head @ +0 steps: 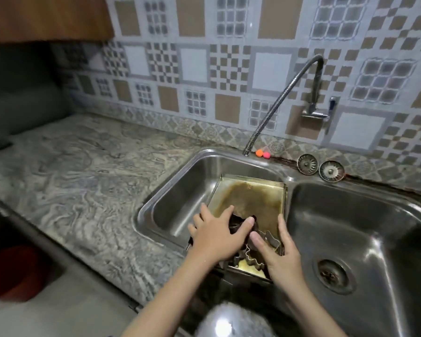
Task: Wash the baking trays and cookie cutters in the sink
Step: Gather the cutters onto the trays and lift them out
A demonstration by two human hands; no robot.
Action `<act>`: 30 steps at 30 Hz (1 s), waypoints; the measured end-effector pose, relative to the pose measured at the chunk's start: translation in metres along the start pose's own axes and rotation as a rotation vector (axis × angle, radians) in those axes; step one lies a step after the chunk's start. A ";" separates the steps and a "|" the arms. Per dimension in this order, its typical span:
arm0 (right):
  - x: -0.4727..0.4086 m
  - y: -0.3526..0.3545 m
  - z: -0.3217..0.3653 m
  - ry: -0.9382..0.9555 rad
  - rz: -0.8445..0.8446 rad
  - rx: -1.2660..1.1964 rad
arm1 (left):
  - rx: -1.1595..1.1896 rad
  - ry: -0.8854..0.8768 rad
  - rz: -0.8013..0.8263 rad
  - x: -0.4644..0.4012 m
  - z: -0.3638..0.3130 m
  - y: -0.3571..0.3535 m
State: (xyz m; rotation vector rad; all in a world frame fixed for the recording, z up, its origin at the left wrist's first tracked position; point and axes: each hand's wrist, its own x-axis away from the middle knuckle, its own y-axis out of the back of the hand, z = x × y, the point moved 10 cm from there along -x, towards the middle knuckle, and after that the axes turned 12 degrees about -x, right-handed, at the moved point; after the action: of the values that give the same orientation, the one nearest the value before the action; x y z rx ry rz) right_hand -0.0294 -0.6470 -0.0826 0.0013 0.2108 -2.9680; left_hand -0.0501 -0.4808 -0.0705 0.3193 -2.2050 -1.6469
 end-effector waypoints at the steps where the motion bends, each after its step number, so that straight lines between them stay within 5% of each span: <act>1: -0.001 -0.020 -0.004 -0.011 0.018 0.005 | -0.003 0.019 -0.004 -0.003 0.020 0.007; 15: -0.008 -0.316 -0.037 0.016 0.077 -0.143 | -0.065 0.133 -0.074 -0.062 0.296 0.112; 30: -0.152 -0.410 -0.071 0.023 -0.147 -0.139 | -0.077 -0.029 0.006 -0.263 0.349 0.129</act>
State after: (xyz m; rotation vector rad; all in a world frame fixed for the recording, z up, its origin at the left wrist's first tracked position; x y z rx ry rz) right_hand 0.0520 -0.2117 -0.0932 0.0028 0.4372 -3.0928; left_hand 0.0460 -0.0356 -0.0751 0.2690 -2.1541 -1.7383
